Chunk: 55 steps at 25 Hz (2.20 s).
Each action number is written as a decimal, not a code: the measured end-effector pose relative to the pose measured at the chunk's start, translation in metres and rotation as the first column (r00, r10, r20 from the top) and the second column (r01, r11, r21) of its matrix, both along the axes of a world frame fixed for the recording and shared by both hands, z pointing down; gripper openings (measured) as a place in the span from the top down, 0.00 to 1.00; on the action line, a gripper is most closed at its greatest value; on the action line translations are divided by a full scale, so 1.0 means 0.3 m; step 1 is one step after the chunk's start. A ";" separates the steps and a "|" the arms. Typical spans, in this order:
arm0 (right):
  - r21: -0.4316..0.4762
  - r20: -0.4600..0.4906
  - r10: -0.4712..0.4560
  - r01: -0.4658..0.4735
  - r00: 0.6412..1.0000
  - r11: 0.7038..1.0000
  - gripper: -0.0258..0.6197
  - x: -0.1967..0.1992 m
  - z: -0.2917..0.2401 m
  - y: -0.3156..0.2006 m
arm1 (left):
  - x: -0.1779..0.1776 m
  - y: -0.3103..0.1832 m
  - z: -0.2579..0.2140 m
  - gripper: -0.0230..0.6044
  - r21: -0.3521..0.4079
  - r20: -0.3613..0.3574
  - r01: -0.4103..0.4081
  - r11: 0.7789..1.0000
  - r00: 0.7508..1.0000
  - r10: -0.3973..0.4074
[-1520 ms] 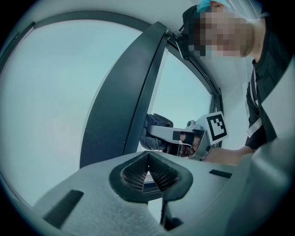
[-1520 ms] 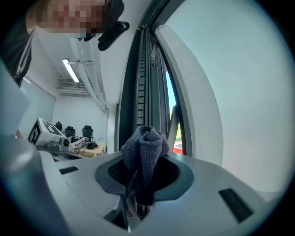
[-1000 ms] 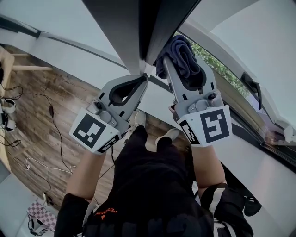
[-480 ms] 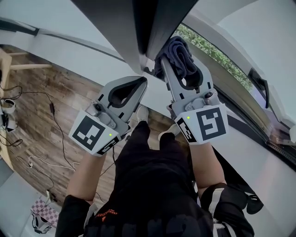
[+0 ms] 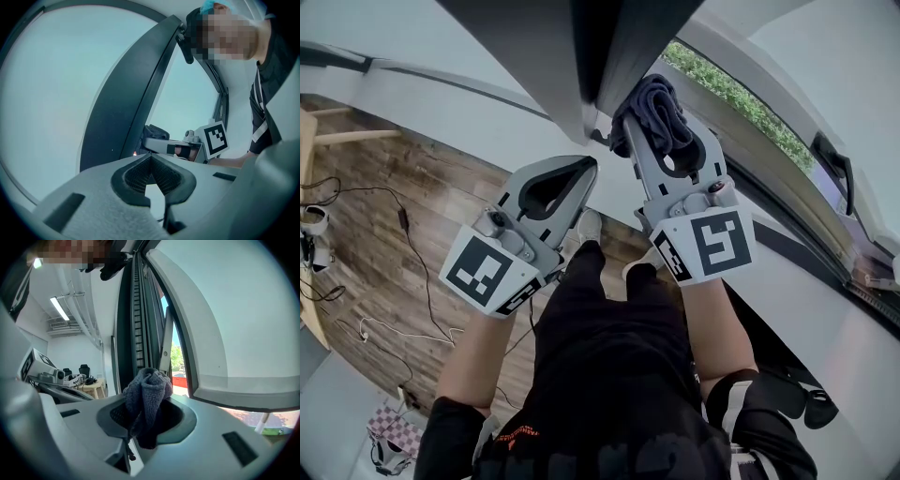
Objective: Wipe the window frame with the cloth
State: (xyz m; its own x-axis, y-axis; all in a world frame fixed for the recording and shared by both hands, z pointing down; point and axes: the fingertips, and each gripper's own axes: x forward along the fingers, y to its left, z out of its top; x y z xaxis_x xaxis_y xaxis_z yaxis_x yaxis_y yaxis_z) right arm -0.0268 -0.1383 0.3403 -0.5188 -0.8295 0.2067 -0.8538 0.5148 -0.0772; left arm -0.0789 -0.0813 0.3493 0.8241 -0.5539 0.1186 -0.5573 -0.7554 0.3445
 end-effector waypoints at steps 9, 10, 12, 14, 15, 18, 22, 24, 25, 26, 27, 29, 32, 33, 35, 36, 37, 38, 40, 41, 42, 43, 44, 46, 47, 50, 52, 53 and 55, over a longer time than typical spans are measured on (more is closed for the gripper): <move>-0.060 -0.027 0.028 -0.029 0.999 0.998 0.80 -0.001 0.106 -0.002 | 0.008 0.002 0.045 0.93 -0.018 -0.005 -0.018 1.000 1.000 0.018; -0.066 -0.031 0.031 -0.033 0.999 0.997 0.80 -0.001 0.116 -0.002 | 0.008 0.002 0.049 0.93 -0.020 -0.005 -0.020 1.000 1.000 0.019; -0.072 -0.038 0.038 -0.040 0.999 0.997 0.80 -0.004 0.131 0.000 | 0.006 0.004 0.055 0.93 -0.020 -0.005 -0.020 1.000 1.000 0.020; -0.076 -0.041 0.045 -0.048 0.998 0.996 0.80 -0.005 0.142 0.002 | 0.002 0.006 0.059 0.93 -0.021 -0.006 -0.020 1.000 1.000 0.020; -0.080 -0.041 0.050 -0.054 0.998 0.995 0.80 -0.004 0.149 0.002 | 0.001 0.008 0.061 0.93 -0.021 -0.006 -0.019 1.000 1.000 0.019; -0.090 -0.047 0.068 -0.072 0.997 0.993 0.80 -0.002 0.169 0.003 | 0.000 0.014 0.066 0.93 -0.025 -0.007 -0.020 0.999 1.000 0.020; -0.097 -0.068 0.088 -0.095 0.994 0.991 0.80 -0.002 0.187 -0.002 | -0.001 0.020 0.074 0.93 -0.031 -0.008 -0.022 0.999 1.000 0.022; -0.102 -0.079 0.098 -0.106 0.992 0.989 0.80 -0.003 0.193 -0.003 | 0.000 0.025 0.078 0.93 -0.034 -0.006 -0.023 0.999 1.000 0.023; -0.104 -0.084 0.102 -0.110 0.991 0.988 0.80 -0.003 0.194 -0.003 | 0.001 0.029 0.080 0.93 -0.036 -0.005 -0.025 0.999 1.000 0.024; -0.105 -0.088 0.105 -0.114 0.991 0.988 0.80 -0.003 0.195 -0.003 | 0.002 0.033 0.080 0.93 -0.037 -0.004 -0.026 0.999 1.000 0.026; -0.106 -0.092 0.108 -0.118 0.990 0.987 0.80 -0.002 0.196 -0.001 | 0.004 0.038 0.080 0.93 -0.037 -0.003 -0.029 0.999 1.000 0.029; -0.109 -0.098 0.113 -0.123 0.989 0.986 0.80 0.000 0.196 0.002 | 0.010 0.046 0.077 0.93 -0.037 0.000 -0.036 0.999 0.999 0.036; -0.114 -0.098 0.118 -0.129 0.988 0.985 0.80 0.011 0.197 0.008 | 0.024 0.056 0.071 0.93 -0.035 0.006 -0.049 0.998 0.999 0.049; -0.115 -0.097 0.121 -0.132 0.988 0.985 0.80 0.016 0.197 0.011 | 0.030 0.059 0.069 0.93 -0.035 0.008 -0.053 0.998 0.999 0.053; -0.117 -0.097 0.126 -0.137 0.987 0.984 0.80 0.031 0.196 0.019 | 0.043 0.067 0.065 0.93 -0.034 0.011 -0.061 0.998 0.998 0.061; -0.118 -0.098 0.129 -0.140 0.987 0.983 0.80 0.039 0.195 0.024 | 0.052 0.071 0.063 0.93 -0.033 0.013 -0.065 0.997 0.998 0.066; -0.117 -0.098 0.132 -0.143 0.986 0.983 0.80 0.048 0.195 0.029 | 0.061 0.076 0.061 0.93 -0.033 0.014 -0.070 0.997 0.997 0.070; -0.117 -0.099 0.134 -0.146 0.986 0.982 0.80 0.057 0.194 0.035 | 0.070 0.080 0.059 0.93 -0.032 0.015 -0.075 0.997 0.997 0.076; -0.117 -0.099 0.142 -0.153 0.985 0.981 0.80 0.077 0.193 0.044 | 0.090 0.086 0.055 0.93 -0.030 0.016 -0.087 0.996 0.996 0.087; -0.118 -0.098 0.146 -0.157 0.984 0.980 0.80 0.087 0.193 0.049 | 0.100 0.089 0.054 0.93 -0.028 0.018 -0.093 0.995 0.995 0.093; -0.119 -0.097 0.150 -0.161 0.984 0.980 0.80 0.097 0.193 0.054 | 0.110 0.092 0.052 0.93 -0.027 0.018 -0.098 0.995 0.995 0.099; -0.119 -0.096 0.154 -0.165 0.983 0.979 0.80 0.106 0.193 0.059 | 0.120 0.094 0.050 0.93 -0.026 0.019 -0.103 0.994 0.994 0.103; -0.120 -0.097 0.155 -0.167 0.983 0.979 0.80 0.116 0.193 0.064 | 0.131 0.097 0.048 0.93 -0.025 0.019 -0.106 0.994 0.994 0.107; -0.120 -0.097 0.157 -0.169 0.983 0.978 0.80 0.136 0.193 0.074 | 0.152 0.102 0.044 0.93 -0.023 0.020 -0.113 0.993 0.993 0.113; -0.119 -0.097 0.160 -0.171 0.982 0.978 0.80 0.146 0.192 0.078 | 0.162 0.106 0.043 0.93 -0.022 0.021 -0.117 0.993 0.993 0.117; -0.120 -0.097 0.170 -0.182 0.981 0.976 0.80 0.176 0.192 0.094 | 0.191 0.118 0.039 0.93 -0.020 0.024 -0.132 0.991 0.991 0.133; -0.121 -0.097 0.178 -0.189 0.979 0.974 0.80 0.195 0.191 0.105 | 0.208 0.125 0.036 0.93 -0.020 0.025 -0.140 0.990 0.990 0.140; -0.122 -0.096 0.181 -0.192 0.979 0.974 0.80 0.204 0.191 0.109 | 0.216 0.128 0.034 0.93 -0.020 0.026 -0.143 0.990 0.989 0.143; -0.122 -0.094 0.188 -0.198 0.978 0.973 0.80 0.222 0.190 0.118 | 0.231 0.134 0.032 0.93 -0.020 0.028 -0.147 0.989 0.989 0.148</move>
State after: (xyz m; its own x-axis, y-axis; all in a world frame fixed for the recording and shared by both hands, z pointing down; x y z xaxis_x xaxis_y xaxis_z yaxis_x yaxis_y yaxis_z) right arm 0.0400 -0.1028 0.3973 -0.3285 -0.8756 0.3541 -0.9423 0.3297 -0.0587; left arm -0.0097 -0.0411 0.3589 0.8927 -0.4241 0.1525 -0.4502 -0.8241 0.3437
